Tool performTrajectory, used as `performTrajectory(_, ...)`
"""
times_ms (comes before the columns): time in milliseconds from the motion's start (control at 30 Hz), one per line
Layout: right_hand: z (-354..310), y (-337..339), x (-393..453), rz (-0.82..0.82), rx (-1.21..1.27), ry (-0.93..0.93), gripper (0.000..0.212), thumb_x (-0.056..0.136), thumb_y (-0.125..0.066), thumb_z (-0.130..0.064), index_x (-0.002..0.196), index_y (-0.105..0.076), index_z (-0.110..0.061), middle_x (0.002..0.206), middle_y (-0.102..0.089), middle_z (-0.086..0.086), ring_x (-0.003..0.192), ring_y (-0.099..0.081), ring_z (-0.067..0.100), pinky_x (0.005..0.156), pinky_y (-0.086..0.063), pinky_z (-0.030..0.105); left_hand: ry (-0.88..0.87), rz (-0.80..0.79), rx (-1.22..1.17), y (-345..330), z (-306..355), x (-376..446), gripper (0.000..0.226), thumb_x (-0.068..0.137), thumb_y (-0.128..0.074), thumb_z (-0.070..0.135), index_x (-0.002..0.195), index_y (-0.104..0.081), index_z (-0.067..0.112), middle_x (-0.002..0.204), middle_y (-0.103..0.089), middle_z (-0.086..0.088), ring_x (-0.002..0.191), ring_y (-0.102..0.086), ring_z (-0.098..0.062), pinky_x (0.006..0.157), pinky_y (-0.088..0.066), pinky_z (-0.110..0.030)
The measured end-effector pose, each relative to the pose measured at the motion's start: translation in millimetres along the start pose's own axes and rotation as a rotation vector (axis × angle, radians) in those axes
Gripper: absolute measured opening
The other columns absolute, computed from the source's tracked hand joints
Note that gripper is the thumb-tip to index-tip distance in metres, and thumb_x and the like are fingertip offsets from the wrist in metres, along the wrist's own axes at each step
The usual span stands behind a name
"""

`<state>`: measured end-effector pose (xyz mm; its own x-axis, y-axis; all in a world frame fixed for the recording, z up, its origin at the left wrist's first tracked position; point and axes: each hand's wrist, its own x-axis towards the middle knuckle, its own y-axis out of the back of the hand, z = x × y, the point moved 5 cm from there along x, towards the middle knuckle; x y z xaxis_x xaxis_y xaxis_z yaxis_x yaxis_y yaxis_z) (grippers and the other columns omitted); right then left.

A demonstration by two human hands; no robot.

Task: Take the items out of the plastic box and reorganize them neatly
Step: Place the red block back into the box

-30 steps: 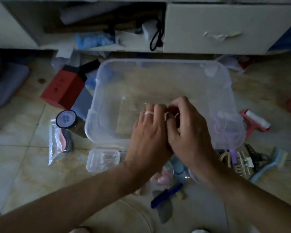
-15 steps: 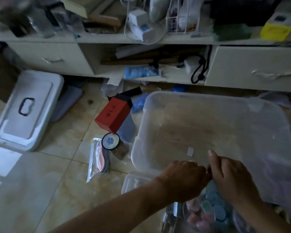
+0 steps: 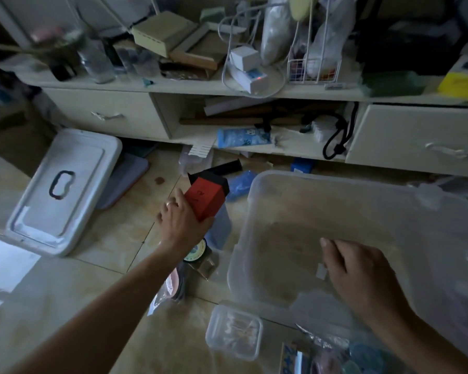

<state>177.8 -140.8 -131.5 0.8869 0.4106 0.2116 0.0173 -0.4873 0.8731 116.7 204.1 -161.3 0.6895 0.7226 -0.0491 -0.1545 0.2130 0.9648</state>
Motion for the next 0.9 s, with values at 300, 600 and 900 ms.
performTrajectory(300,-11,-3,21,-0.041,0.236,-0.050,0.042,0.101,-0.050,-0.034,0.062,-0.060,-0.019,0.055,-0.061,-0.003,0.051,-0.060,0.009,0.052,-0.051,0.034,-0.065,0.256,-0.378,21,17,-22,0.064,0.076,-0.074,0.035,0.121,-0.040,0.005,0.113,-0.047,-0.012,0.106,-0.043,-0.030,0.084,-0.037,-0.034)
performTrajectory(600,-40,0,42,-0.351,1.167,-0.483,0.057,0.083,-0.064,-0.063,0.124,-0.059,-0.024,0.109,-0.073,-0.002,0.099,-0.072,0.015,0.080,-0.059,0.039,-0.451,0.128,-0.437,48,137,-124,0.079,0.075,-0.071,0.054,0.136,-0.031,0.025,0.115,-0.040,0.010,0.101,-0.040,-0.008,0.087,-0.044,-0.023)
performTrajectory(900,24,-51,41,-0.548,1.085,-0.785,0.036,0.083,-0.075,-0.035,0.110,-0.071,-0.012,0.103,-0.076,0.012,0.098,-0.071,0.030,0.087,-0.057,0.043,-0.417,-0.334,-0.048,-33,142,-153,0.106,0.079,-0.051,0.074,0.151,-0.012,0.007,0.140,-0.038,-0.009,0.125,-0.045,-0.024,0.104,-0.042,-0.036)
